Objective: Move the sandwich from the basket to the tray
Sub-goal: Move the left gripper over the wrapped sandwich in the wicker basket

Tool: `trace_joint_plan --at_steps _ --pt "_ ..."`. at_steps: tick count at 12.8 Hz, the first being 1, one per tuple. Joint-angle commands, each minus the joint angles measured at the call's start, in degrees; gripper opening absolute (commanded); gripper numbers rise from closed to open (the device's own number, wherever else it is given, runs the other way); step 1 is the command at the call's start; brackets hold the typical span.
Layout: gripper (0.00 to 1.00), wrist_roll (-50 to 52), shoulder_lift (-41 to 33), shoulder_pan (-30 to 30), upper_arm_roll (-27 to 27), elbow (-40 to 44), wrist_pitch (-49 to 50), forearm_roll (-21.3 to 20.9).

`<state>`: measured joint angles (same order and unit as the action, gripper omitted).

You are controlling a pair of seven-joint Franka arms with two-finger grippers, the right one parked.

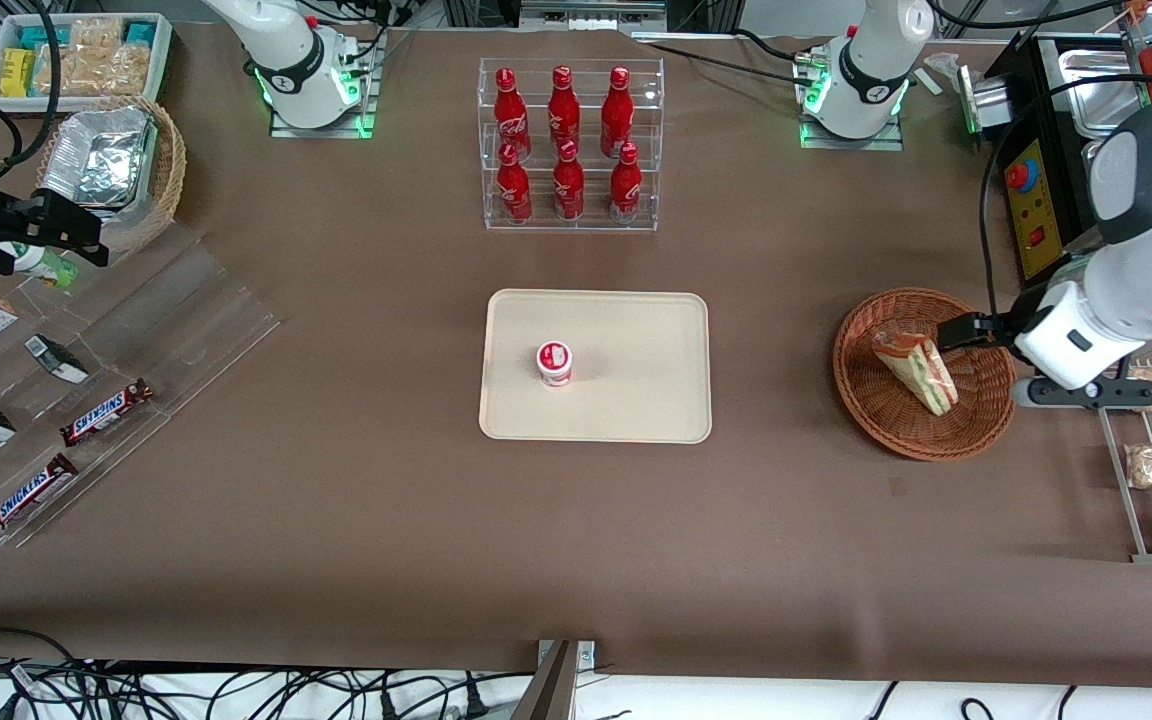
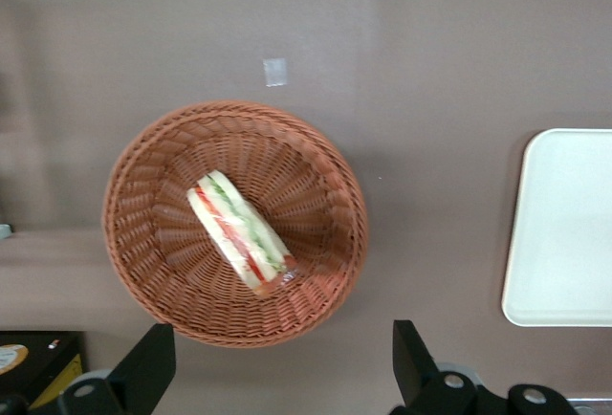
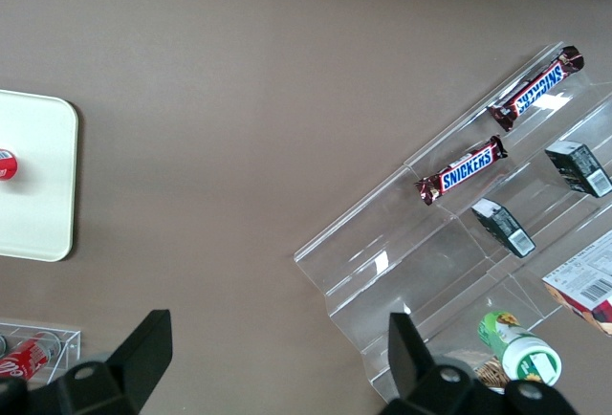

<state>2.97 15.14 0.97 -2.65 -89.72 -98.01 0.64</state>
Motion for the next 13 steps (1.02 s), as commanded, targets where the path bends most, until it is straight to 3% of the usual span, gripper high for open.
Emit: trace_joint_plan --at_steps 1,3,5,8,13 --pt "1.0 3.67 1.55 0.44 0.1 1.83 1.07 0.07" --pt "1.0 17.17 3.3 0.09 0.1 1.91 0.89 -1.86" --pt "1.0 31.34 5.41 -0.87 -0.95 1.48 0.19 -7.03" --pt "1.0 37.61 6.3 -2.37 -1.13 -2.11 -3.66 -9.68" --pt "1.0 43.42 5.69 -2.2 -1.13 -14.94 -16.66 -17.68"
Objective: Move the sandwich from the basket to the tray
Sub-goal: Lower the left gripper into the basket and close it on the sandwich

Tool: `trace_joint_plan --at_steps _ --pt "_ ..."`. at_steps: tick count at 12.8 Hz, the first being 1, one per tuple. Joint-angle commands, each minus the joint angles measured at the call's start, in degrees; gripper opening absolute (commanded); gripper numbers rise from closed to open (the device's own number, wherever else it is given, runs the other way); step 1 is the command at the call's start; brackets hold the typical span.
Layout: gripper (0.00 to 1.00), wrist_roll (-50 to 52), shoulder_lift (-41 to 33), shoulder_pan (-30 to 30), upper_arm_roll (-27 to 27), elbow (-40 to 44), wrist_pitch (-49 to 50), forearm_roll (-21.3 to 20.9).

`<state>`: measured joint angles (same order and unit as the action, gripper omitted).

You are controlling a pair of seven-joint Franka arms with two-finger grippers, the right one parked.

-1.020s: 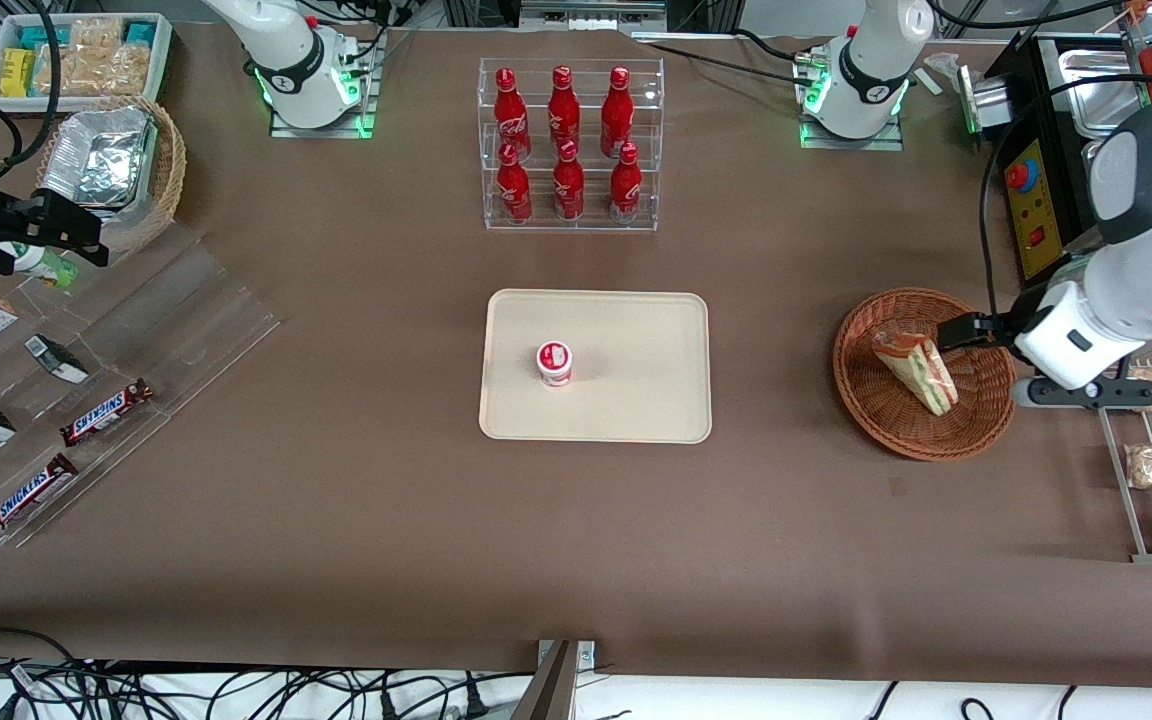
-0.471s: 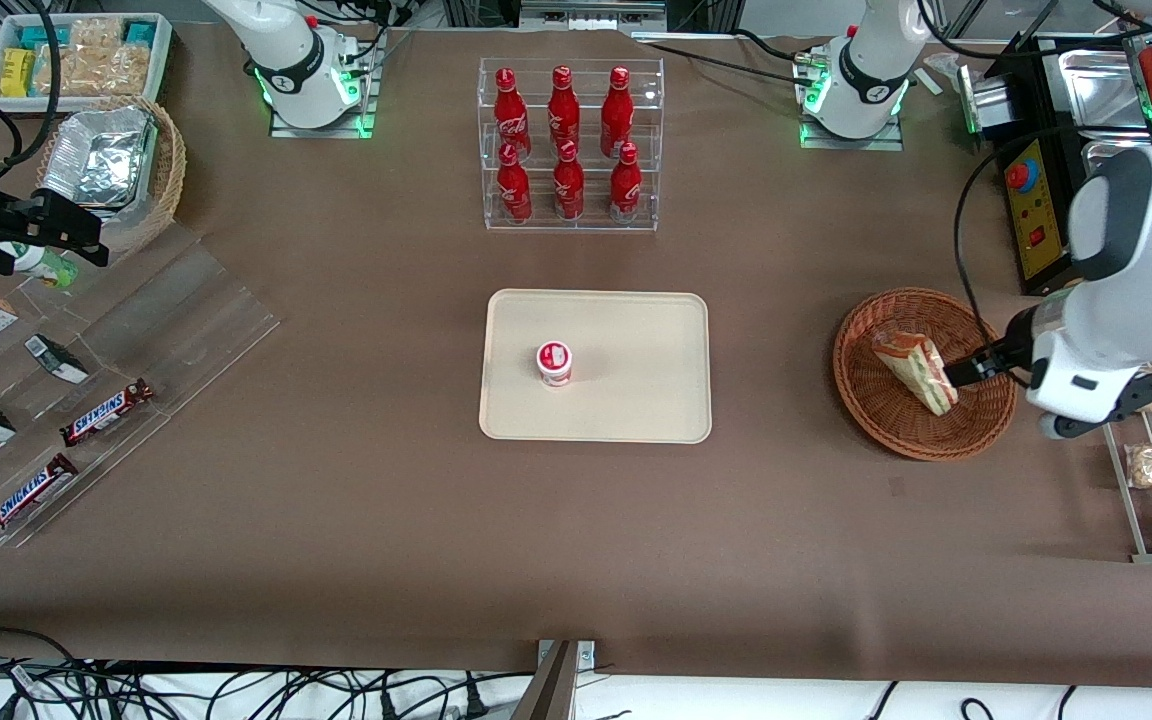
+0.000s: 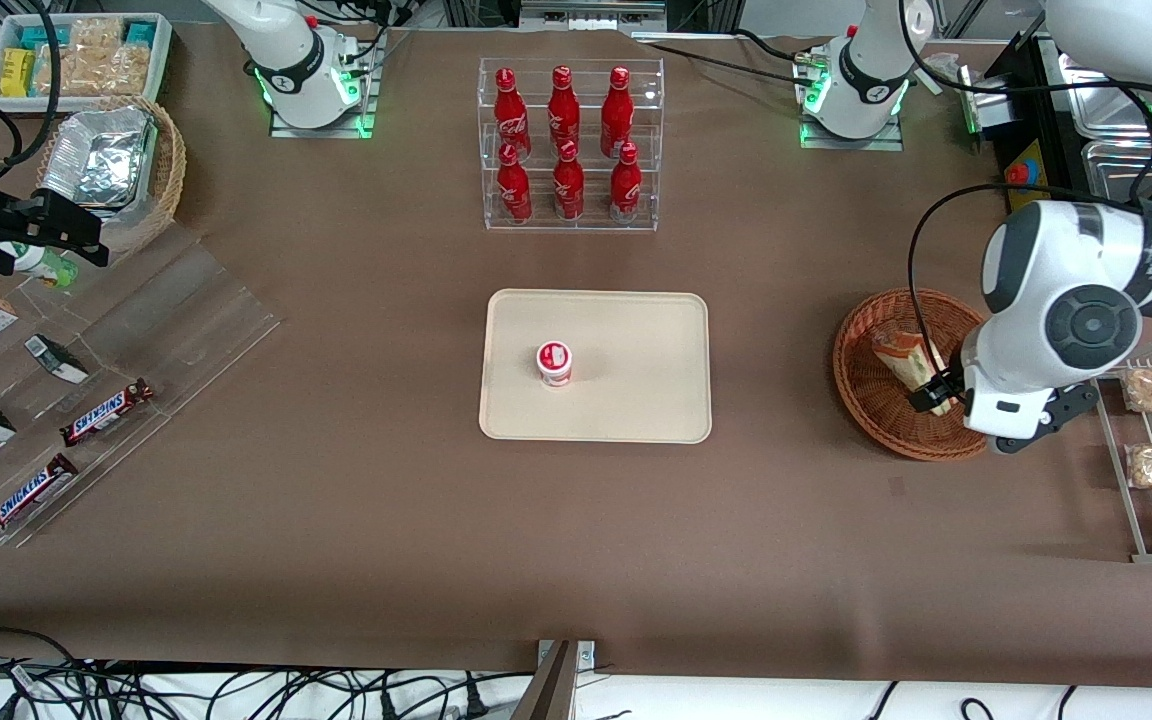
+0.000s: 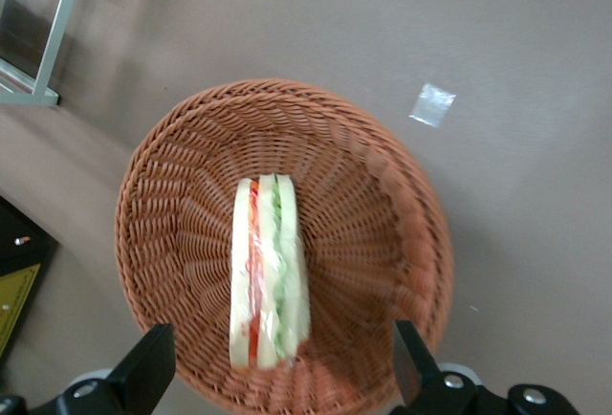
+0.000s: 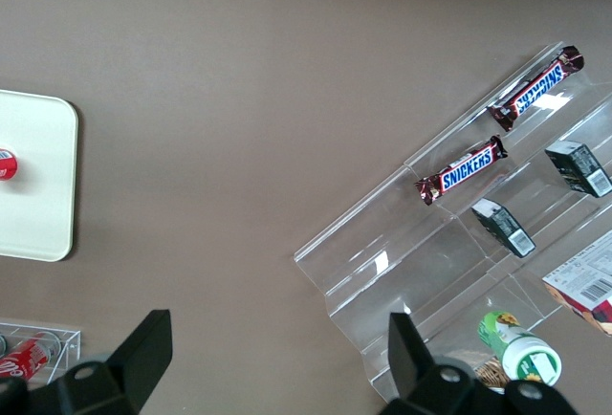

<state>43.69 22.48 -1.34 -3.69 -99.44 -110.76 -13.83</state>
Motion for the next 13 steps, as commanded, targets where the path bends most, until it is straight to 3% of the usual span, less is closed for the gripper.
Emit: trace_joint_plan --at_steps 1,8,13 --pt "1.0 5.68 -1.82 0.11 -0.09 -7.24 -6.63 -4.01" --pt "1.0 16.24 -2.62 -0.24 -0.44 -18.41 -16.76 -12.44" --pt "1.0 16.52 -2.7 0.11 -0.44 -19.21 -16.77 -13.16"
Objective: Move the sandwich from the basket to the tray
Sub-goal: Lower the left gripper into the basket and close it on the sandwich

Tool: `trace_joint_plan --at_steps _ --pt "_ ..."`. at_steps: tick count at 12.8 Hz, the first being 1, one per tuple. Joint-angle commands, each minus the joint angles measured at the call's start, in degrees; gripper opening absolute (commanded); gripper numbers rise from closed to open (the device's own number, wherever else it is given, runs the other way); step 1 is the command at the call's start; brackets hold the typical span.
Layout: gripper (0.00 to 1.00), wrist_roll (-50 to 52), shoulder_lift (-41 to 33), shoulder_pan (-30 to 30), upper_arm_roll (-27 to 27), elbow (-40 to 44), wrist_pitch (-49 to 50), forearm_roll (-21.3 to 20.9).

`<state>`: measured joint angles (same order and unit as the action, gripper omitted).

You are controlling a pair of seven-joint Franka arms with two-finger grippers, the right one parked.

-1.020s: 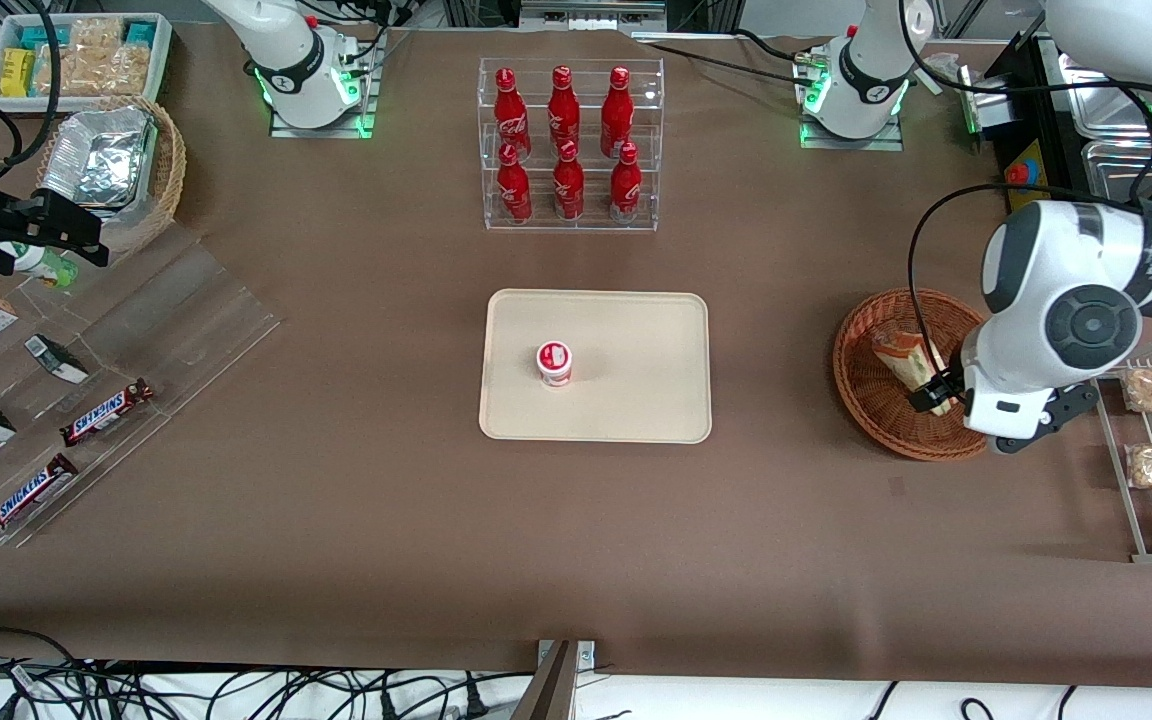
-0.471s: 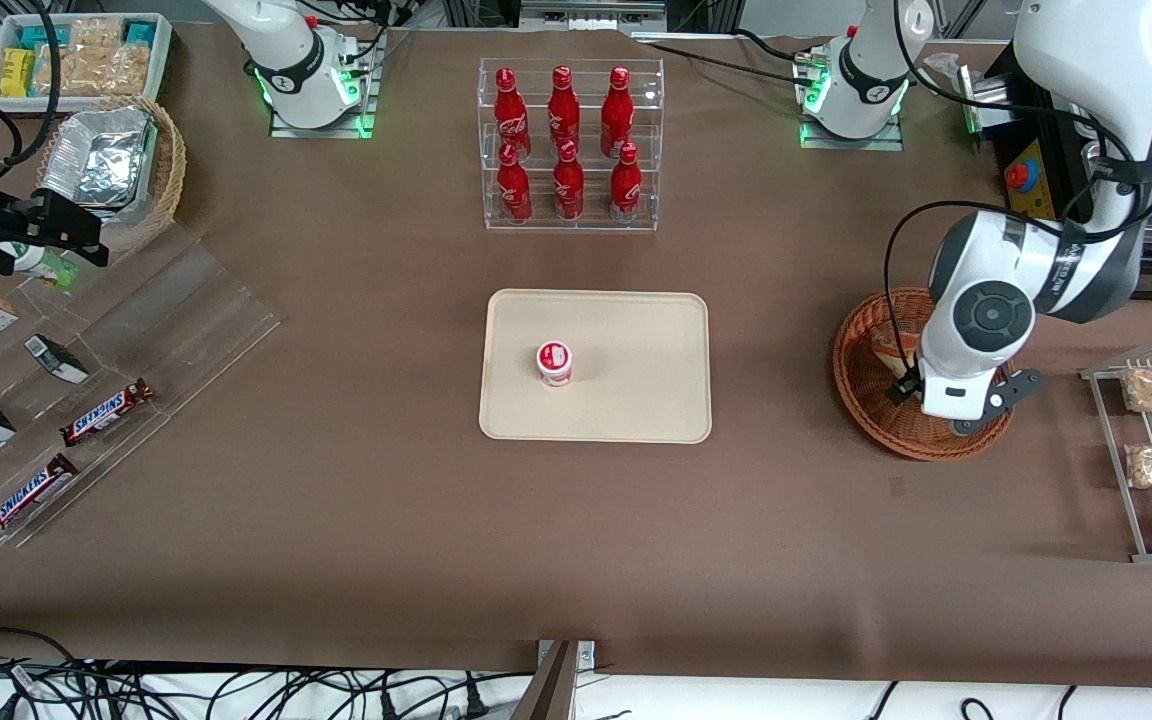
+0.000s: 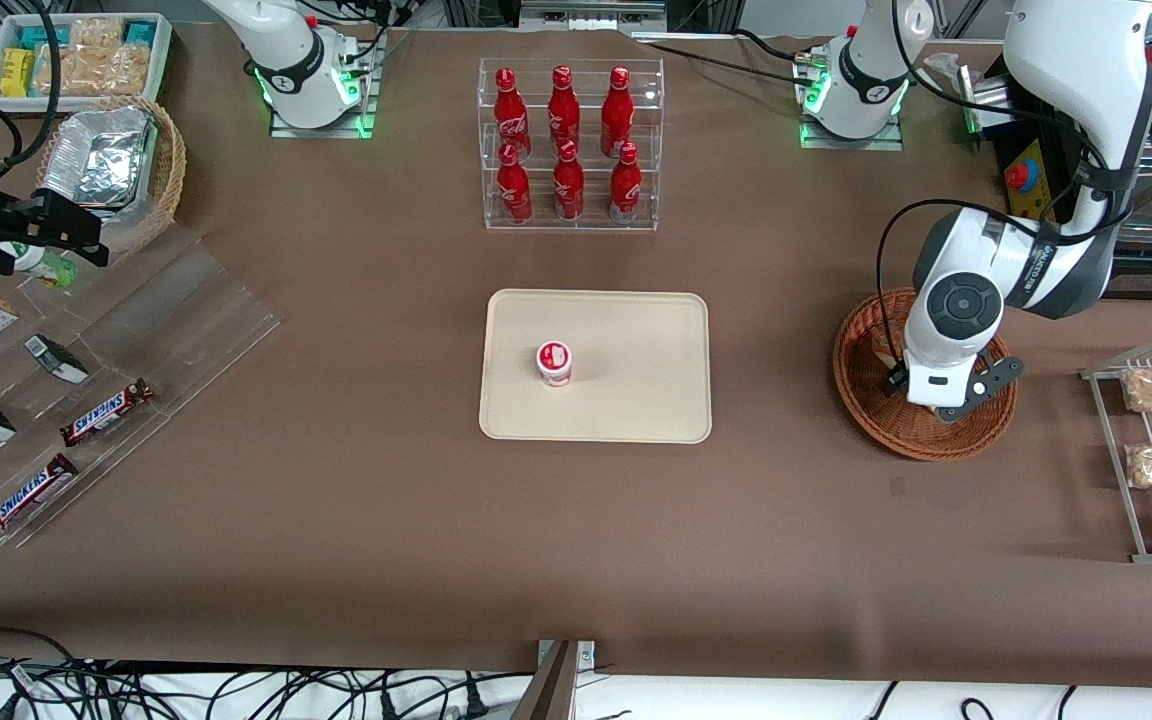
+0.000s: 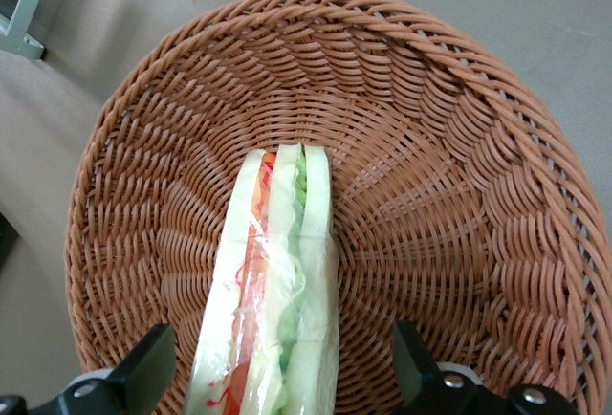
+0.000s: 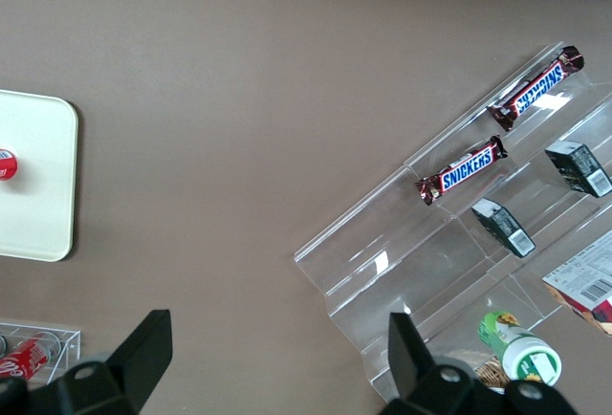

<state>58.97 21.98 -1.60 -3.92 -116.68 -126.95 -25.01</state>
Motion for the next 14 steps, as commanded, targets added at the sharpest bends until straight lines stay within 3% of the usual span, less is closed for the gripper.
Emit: trace_joint_plan --at_steps 1,3,5,10,14 --pt "0.85 1.24 -2.21 0.46 -0.21 -2.06 -0.49 -1.97" --pt "0.51 1.24 -2.21 0.46 -0.21 -2.06 -0.31 -1.97" --pt "0.32 0.98 -2.38 0.46 -0.3 -1.97 -0.22 -1.97" --pt "0.24 -1.3 -3.34 0.46 -0.56 -1.35 0.13 -1.88" --pt "0.24 -15.07 -5.54 0.11 -0.82 2.49 7.13 1.27"
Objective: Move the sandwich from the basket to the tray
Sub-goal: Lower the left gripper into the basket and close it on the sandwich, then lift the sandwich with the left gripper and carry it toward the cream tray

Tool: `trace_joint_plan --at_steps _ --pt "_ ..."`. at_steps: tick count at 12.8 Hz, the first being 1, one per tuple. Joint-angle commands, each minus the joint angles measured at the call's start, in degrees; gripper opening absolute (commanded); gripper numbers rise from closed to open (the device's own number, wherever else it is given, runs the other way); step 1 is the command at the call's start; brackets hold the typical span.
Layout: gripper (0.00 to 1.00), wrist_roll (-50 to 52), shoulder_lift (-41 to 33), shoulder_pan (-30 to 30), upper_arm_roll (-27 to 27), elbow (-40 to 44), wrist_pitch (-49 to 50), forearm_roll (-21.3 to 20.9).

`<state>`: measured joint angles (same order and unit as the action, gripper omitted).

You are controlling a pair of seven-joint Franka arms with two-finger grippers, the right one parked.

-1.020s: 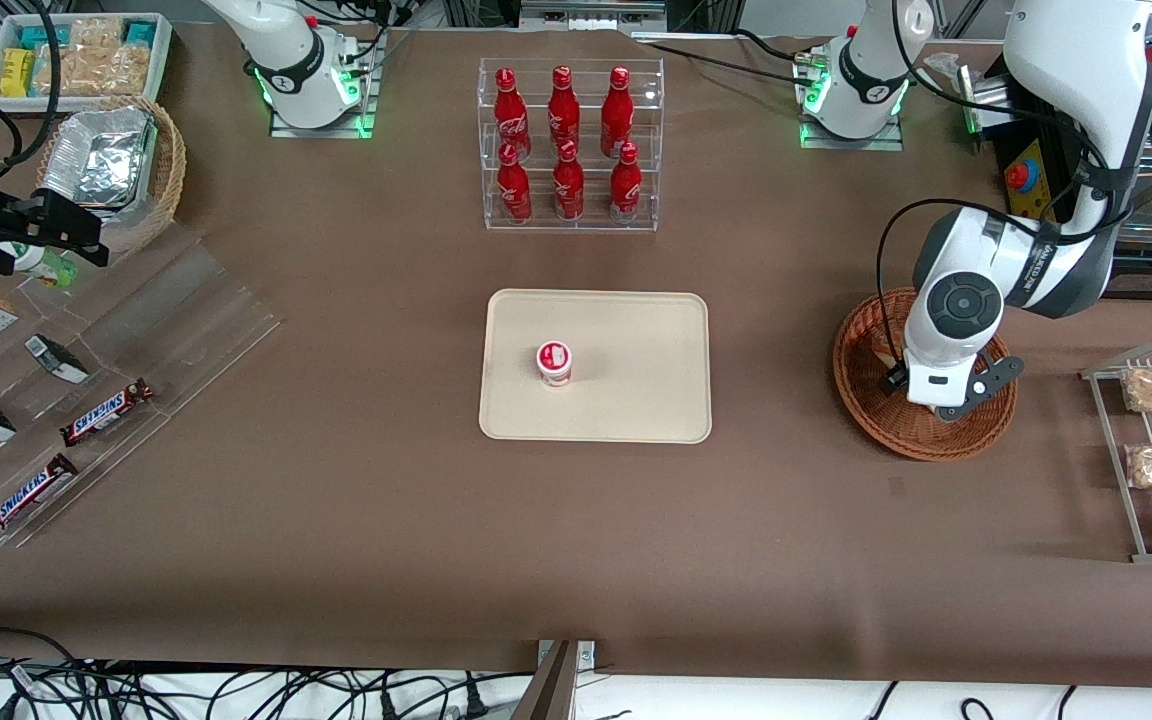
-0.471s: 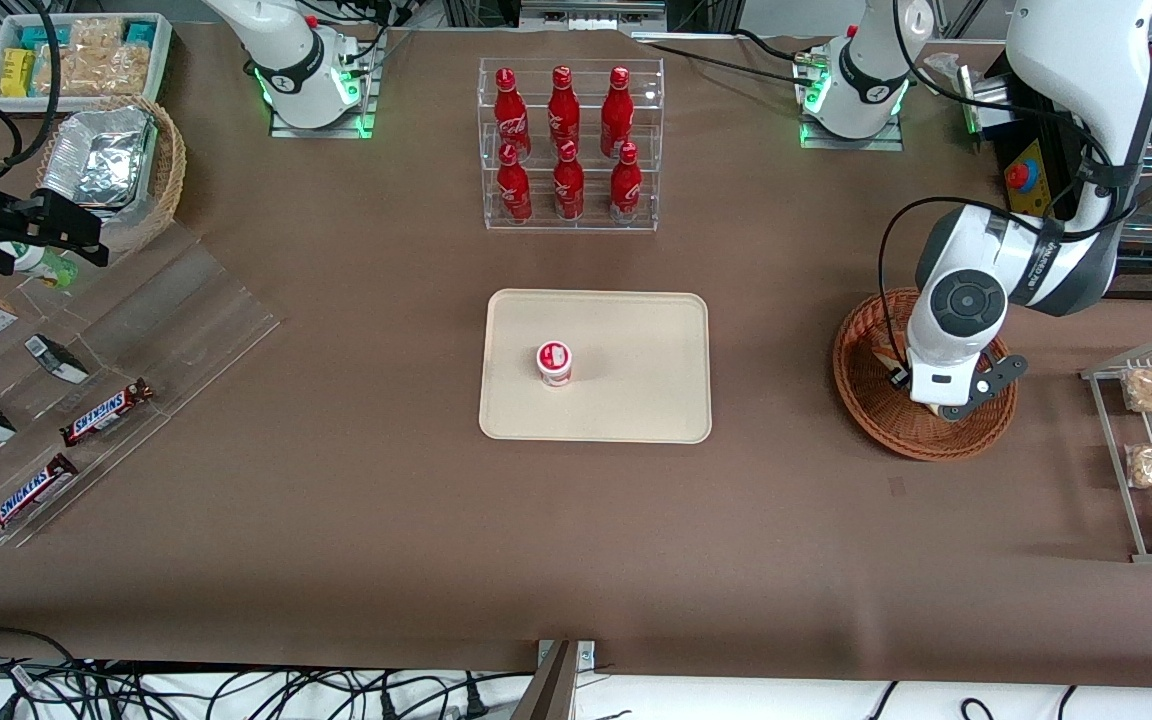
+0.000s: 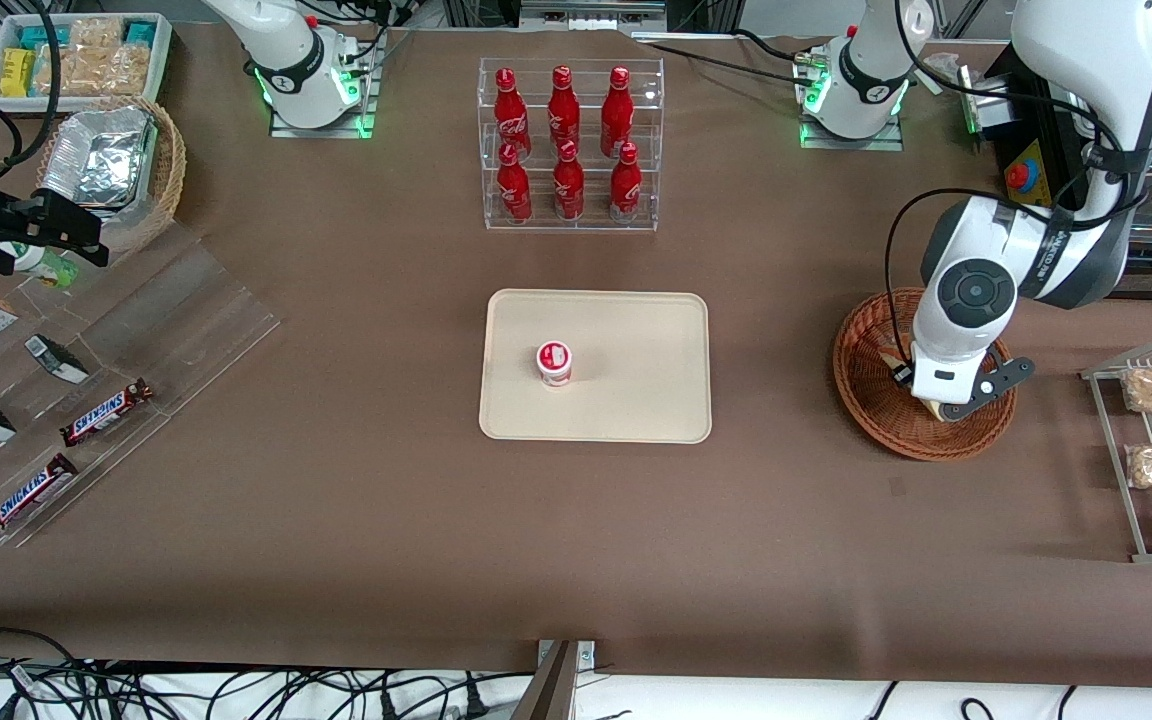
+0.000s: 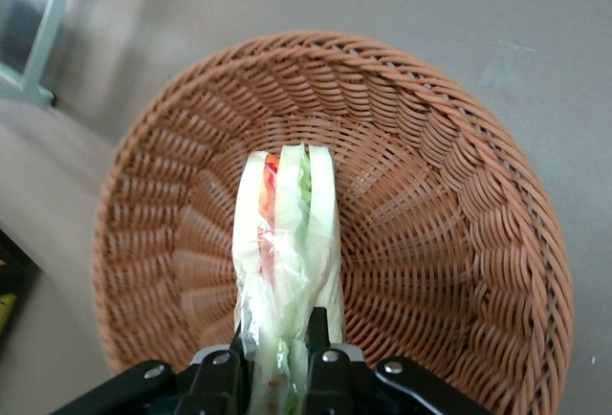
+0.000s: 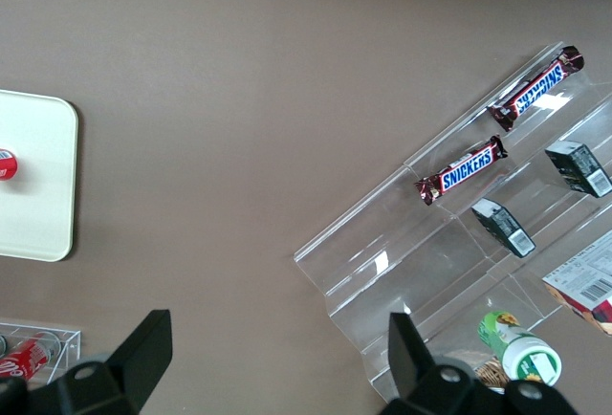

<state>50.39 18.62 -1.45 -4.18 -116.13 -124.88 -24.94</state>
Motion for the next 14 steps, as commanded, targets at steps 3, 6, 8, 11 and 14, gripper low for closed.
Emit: trace_joint_plan --at_steps 3,6,8,11,14 --pt "0.24 -17.75 -2.09 -0.39 -2.85 10.37 16.4 2.08" --pt "0.24 -26.89 -2.97 -0.05 -5.9 13.73 17.65 9.54" --pt "0.24 -28.16 -3.15 -0.39 -8.81 15.57 17.57 15.76" --pt "0.24 -27.45 -2.71 -0.66 -13.64 18.3 17.22 22.73" --pt "0.24 -24.05 -0.78 -1.79 -18.66 18.48 13.72 23.27"
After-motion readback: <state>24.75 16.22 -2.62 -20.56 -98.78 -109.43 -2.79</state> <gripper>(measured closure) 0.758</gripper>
